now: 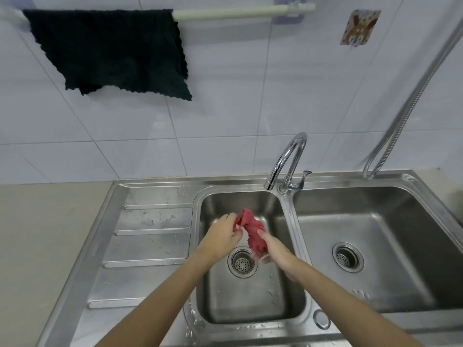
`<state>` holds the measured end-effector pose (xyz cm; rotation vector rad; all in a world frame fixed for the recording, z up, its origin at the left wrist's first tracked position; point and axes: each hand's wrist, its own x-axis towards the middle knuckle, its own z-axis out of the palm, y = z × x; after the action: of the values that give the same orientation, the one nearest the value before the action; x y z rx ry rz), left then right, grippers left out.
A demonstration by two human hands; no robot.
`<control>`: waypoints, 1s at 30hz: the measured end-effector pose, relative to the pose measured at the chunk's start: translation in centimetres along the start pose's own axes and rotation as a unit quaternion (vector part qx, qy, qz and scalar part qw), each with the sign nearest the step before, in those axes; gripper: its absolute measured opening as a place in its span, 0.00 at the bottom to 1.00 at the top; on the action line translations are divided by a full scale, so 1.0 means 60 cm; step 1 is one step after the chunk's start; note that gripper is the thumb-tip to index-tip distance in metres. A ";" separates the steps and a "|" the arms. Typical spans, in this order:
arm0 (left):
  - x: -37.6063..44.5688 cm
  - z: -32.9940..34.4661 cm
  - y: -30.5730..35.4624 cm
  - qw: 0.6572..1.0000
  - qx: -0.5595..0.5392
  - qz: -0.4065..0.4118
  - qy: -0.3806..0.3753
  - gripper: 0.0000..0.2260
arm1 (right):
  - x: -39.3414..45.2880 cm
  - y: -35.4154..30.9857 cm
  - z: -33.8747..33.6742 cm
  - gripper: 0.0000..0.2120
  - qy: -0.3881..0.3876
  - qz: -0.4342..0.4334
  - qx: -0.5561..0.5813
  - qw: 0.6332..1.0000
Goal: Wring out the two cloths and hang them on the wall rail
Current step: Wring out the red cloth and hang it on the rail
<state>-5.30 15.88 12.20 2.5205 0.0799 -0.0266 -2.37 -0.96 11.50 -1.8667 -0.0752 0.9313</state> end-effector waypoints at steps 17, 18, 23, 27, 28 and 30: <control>-0.033 0.018 0.047 0.993 -0.109 0.032 0.016 0.23 | -0.043 -0.052 -0.022 0.23 0.025 -0.071 -0.240 0.968; -0.033 0.014 0.047 0.994 -0.107 0.020 0.021 0.22 | -0.044 -0.055 -0.030 0.23 0.035 -0.084 -0.263 0.960; -0.033 0.001 0.034 0.985 -0.167 -0.038 0.010 0.18 | -0.051 -0.063 -0.057 0.22 0.136 -0.244 -0.476 0.834; -0.029 -0.007 0.031 0.975 -0.198 -0.024 -0.096 0.23 | -0.046 -0.054 -0.029 0.43 0.113 -0.292 -0.511 0.800; -0.028 -0.010 0.035 0.970 -0.211 -0.027 -0.116 0.24 | -0.046 -0.053 -0.021 0.45 0.107 -0.297 -0.527 0.789; -0.025 -0.017 0.043 0.962 -0.231 -0.038 -0.141 0.20 | -0.043 -0.052 -0.011 0.47 0.094 -0.290 -0.548 0.779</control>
<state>-6.66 14.31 14.58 2.0225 0.0580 -0.3560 -2.70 -1.04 15.57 -2.7023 -1.2320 0.1919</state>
